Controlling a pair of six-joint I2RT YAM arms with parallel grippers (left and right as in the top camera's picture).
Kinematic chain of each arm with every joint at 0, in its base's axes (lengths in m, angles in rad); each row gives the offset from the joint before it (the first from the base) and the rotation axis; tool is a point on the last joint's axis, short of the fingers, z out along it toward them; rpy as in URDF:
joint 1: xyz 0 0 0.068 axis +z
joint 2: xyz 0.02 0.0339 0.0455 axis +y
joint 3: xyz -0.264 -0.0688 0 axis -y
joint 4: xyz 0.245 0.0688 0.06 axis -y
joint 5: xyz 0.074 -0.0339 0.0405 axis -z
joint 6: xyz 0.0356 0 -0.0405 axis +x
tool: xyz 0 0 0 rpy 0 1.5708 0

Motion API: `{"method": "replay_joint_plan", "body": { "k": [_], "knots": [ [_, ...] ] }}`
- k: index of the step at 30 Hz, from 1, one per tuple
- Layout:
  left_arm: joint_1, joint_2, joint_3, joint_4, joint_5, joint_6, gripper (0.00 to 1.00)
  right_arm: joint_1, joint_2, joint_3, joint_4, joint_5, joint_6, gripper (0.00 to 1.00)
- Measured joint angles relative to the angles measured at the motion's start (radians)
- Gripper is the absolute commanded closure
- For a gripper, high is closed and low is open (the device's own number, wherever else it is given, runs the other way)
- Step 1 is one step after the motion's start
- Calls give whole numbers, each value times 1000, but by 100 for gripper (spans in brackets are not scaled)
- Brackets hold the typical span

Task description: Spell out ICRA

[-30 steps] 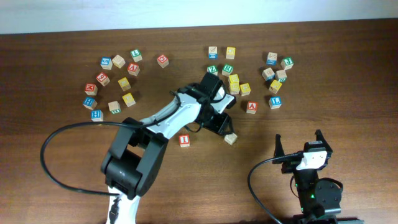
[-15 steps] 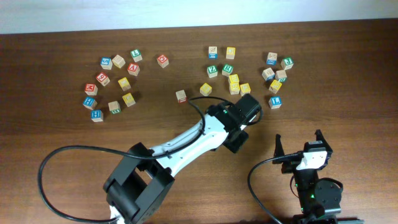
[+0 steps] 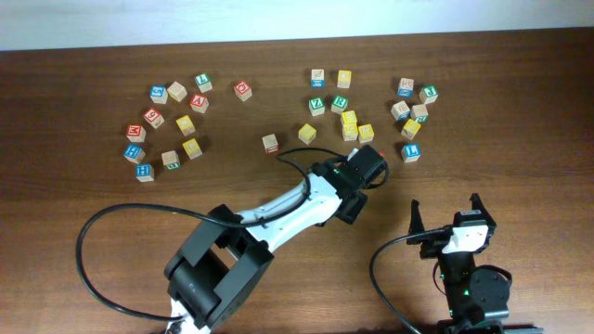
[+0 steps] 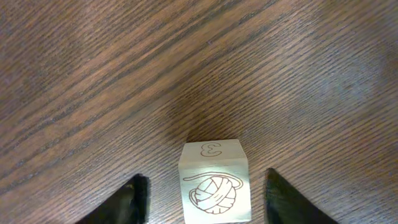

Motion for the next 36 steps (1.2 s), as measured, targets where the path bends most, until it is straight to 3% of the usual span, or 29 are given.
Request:
{"method": "replay_joint_plan", "body": {
  "k": [12, 21, 28, 31, 36],
  "knots": [
    [23, 43, 0, 4, 103, -4, 75, 0, 0, 0, 0, 0, 1, 2],
    [187, 44, 0, 5, 391, -5, 72, 0, 0, 0, 0, 0, 1, 2],
    [259, 71, 0, 84, 762, -9, 72, 0, 0, 0, 0, 0, 0, 2],
    [259, 142, 2, 95, 849, -17, 70, 0, 0, 0, 0, 0, 0, 2],
    [257, 143, 12, 81, 818, -19, 70, 0, 0, 0, 0, 0, 1, 2]
  ]
}}
